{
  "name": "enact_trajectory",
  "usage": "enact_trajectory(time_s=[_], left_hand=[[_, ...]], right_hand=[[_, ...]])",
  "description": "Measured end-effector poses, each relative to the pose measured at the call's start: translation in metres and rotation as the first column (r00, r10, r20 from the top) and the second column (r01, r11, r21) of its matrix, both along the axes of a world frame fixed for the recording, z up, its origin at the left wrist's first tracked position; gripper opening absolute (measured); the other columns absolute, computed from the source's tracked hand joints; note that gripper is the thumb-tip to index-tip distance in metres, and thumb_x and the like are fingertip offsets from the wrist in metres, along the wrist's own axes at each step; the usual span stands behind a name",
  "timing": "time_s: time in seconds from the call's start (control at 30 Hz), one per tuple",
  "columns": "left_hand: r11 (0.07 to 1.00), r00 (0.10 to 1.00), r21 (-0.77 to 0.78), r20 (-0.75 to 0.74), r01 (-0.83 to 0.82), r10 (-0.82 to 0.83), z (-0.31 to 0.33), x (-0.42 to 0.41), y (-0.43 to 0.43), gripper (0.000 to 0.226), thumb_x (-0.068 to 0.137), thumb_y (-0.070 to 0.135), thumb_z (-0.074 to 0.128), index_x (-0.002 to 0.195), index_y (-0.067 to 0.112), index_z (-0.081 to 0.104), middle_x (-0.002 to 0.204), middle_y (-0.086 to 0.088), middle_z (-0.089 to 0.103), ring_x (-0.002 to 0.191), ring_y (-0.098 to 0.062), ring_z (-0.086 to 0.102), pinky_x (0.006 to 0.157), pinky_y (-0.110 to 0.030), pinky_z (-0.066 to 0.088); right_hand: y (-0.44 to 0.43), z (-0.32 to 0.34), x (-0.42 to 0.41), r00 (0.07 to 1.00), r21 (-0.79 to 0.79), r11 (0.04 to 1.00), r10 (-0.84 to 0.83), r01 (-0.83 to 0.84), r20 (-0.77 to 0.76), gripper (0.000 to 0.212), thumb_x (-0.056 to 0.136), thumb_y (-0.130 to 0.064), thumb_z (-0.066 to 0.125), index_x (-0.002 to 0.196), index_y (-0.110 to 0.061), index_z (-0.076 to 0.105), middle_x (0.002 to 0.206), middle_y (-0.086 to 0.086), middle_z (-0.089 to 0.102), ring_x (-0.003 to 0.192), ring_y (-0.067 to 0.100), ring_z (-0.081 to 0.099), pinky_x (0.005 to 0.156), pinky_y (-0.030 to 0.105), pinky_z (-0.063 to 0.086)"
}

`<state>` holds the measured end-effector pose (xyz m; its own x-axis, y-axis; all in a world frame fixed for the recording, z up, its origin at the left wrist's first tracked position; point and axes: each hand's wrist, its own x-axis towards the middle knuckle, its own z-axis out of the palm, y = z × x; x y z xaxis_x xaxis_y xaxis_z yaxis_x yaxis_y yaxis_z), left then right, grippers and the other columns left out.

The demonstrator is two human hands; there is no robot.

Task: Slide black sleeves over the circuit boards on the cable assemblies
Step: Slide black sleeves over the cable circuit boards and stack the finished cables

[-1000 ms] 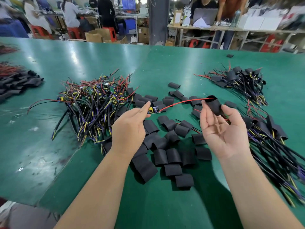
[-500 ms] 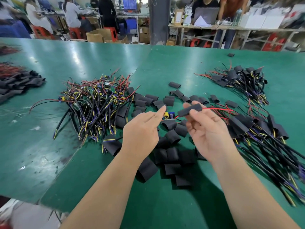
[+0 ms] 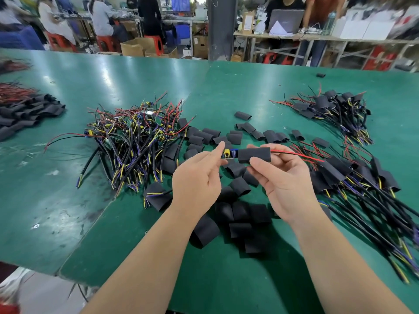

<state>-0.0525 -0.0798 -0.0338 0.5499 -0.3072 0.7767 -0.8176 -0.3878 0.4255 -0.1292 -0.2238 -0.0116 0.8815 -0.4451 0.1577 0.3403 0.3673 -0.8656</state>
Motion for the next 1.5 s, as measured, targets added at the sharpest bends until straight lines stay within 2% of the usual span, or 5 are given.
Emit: enact_trajectory(time_s=[0.53,0.7,1.07,1.23,1.5], left_hand=[[0.984,0.995,0.173,0.094,-0.028,0.012,0.005,-0.005,0.000,0.049,0.072,-0.009,0.057,0.119,0.004,0.066,0.074,-0.004,0.069,0.064,-0.026,0.062,0.049,-0.036,0.051],[0.993,0.975,0.016,-0.191,0.119,-0.113,0.005,-0.009,-0.003,0.049,0.087,0.010,0.061,0.135,0.013,0.052,0.080,0.011,0.066,0.059,-0.004,0.048,0.060,-0.027,0.049],[0.995,0.995,0.003,0.030,0.099,-0.099,0.007,-0.006,-0.002,0.006,0.084,0.013,0.071,0.084,0.009,0.067,0.078,0.007,0.067,0.069,-0.007,0.057,0.062,-0.028,0.048],[0.988,0.989,-0.124,-0.096,0.097,-0.109,0.008,-0.010,-0.004,0.017,0.083,0.020,0.069,0.097,0.010,0.066,0.084,0.011,0.068,0.070,-0.009,0.064,0.065,-0.032,0.053],[0.985,0.992,-0.119,-0.022,0.124,-0.127,0.006,-0.003,-0.001,0.008,0.075,0.006,0.078,0.077,0.001,0.072,0.076,-0.006,0.068,0.067,-0.020,0.061,0.062,-0.033,0.051]], right_hand=[[0.007,-0.003,0.000,0.996,-0.178,0.984,-0.010,-0.006,-0.092,0.022,0.080,0.008,0.066,0.093,-0.010,0.064,0.091,0.014,0.073,0.083,0.024,0.068,0.077,0.031,0.055],[0.002,0.001,-0.001,0.993,-0.041,0.998,0.046,-0.050,-0.105,0.015,0.085,0.005,0.061,0.087,-0.010,0.067,0.083,0.008,0.074,0.072,0.020,0.071,0.069,0.027,0.057],[0.001,0.004,0.003,0.956,0.297,0.951,0.163,-0.086,-0.244,0.009,0.088,-0.008,0.057,0.087,-0.005,0.066,0.082,0.010,0.075,0.069,0.017,0.072,0.059,0.020,0.055],[0.002,0.005,0.001,0.964,0.287,0.951,0.174,-0.111,-0.202,0.011,0.076,-0.012,0.063,0.072,-0.012,0.074,0.080,0.008,0.075,0.071,0.017,0.073,0.059,0.020,0.054],[0.010,0.005,-0.001,0.983,0.115,0.987,0.130,-0.115,-0.132,0.032,0.074,-0.006,0.064,0.105,-0.013,0.063,0.086,0.004,0.074,0.070,0.013,0.070,0.064,0.022,0.055]])
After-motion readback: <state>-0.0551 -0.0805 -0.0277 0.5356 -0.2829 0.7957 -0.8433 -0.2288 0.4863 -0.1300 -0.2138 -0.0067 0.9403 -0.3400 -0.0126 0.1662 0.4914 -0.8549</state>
